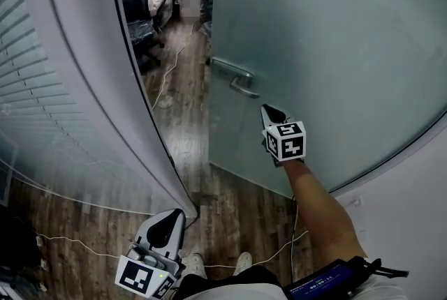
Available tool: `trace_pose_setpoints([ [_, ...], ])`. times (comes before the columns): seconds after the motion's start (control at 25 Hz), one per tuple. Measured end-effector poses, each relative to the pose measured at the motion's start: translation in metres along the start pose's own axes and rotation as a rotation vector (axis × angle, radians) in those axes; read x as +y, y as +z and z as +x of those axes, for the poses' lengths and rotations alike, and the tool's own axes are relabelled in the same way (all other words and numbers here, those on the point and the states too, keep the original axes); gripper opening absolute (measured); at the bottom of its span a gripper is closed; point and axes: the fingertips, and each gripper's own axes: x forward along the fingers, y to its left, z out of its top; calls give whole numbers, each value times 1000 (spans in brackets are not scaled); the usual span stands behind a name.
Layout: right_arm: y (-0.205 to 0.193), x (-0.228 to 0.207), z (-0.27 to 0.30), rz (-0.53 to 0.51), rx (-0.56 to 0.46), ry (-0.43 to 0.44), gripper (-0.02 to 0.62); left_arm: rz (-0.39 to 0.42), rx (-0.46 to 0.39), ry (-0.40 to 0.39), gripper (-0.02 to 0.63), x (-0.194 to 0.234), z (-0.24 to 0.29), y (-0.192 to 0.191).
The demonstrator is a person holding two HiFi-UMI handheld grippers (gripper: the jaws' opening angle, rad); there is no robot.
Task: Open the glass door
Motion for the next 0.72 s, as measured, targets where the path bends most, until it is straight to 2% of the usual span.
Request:
trace_pose_setpoints([
  [0.28, 48, 27, -76, 52, -142, 16, 2, 32, -25, -58, -2, -4, 4, 16],
  [0.44, 69, 52, -131, 75, -213, 6, 2, 69, -29, -130, -2, -6, 9, 28],
  [0.6, 85, 79, -196, 76, -266, -41, 2, 74, -37, -223, -2, -11, 10, 43],
  [0.72, 99, 112, -236, 52, -292, -40, 2, 74, -42, -258, -2, -9, 2, 53],
])
